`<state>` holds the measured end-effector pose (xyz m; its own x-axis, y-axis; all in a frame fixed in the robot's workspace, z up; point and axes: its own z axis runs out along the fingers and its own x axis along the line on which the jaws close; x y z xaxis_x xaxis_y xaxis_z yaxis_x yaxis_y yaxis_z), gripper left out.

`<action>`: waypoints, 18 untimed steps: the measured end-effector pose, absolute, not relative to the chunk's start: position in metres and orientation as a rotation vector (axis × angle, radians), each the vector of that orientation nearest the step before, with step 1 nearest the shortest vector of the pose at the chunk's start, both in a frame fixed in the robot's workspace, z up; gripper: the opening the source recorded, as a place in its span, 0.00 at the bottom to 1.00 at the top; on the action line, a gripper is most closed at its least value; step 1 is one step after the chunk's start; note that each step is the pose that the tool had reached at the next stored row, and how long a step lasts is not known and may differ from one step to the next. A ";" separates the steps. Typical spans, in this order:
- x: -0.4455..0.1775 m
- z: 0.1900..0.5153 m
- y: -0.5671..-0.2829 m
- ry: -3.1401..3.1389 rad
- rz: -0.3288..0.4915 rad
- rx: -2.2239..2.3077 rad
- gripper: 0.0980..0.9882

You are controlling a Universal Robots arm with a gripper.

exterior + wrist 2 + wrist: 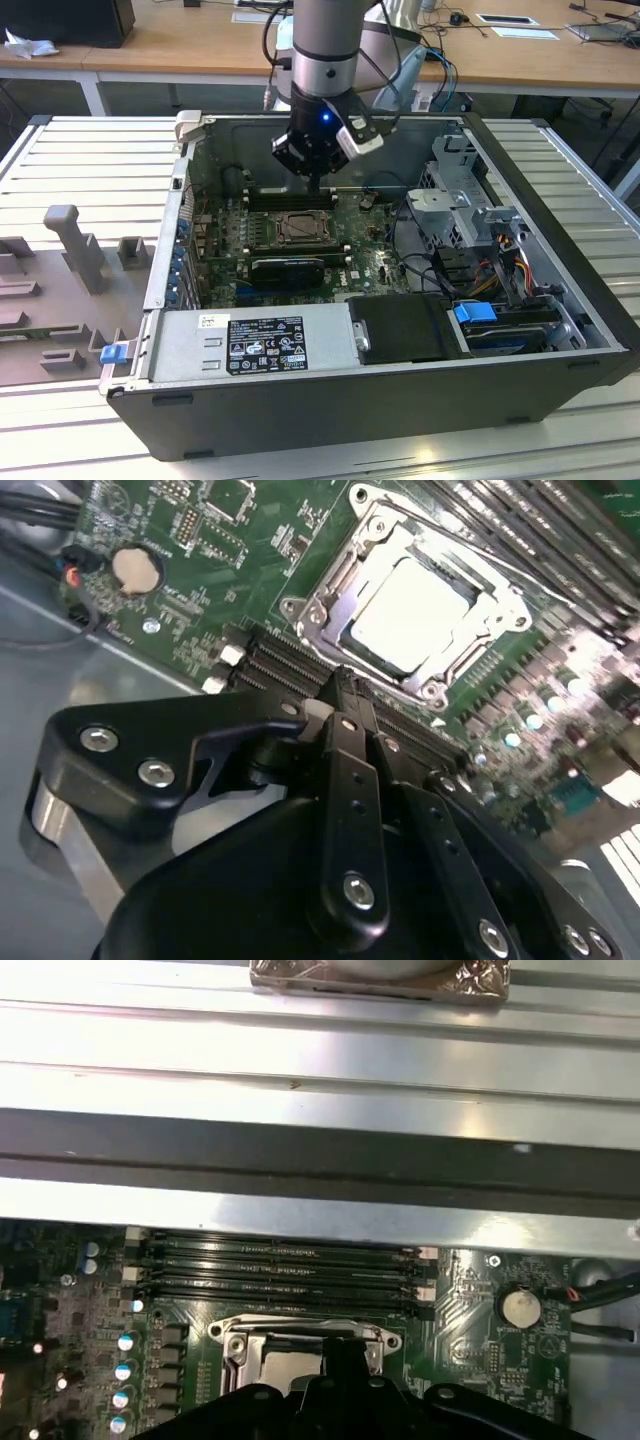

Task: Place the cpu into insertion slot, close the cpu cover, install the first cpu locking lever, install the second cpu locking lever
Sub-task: 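Install the second cpu locking lever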

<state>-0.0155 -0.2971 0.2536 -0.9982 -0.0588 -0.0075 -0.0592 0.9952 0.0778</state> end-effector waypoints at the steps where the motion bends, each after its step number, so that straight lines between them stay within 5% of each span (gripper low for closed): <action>1: -0.016 0.255 -0.297 3.133 0.122 -0.092 0.01; 18: -0.016 0.253 -0.356 3.137 0.123 -0.092 0.01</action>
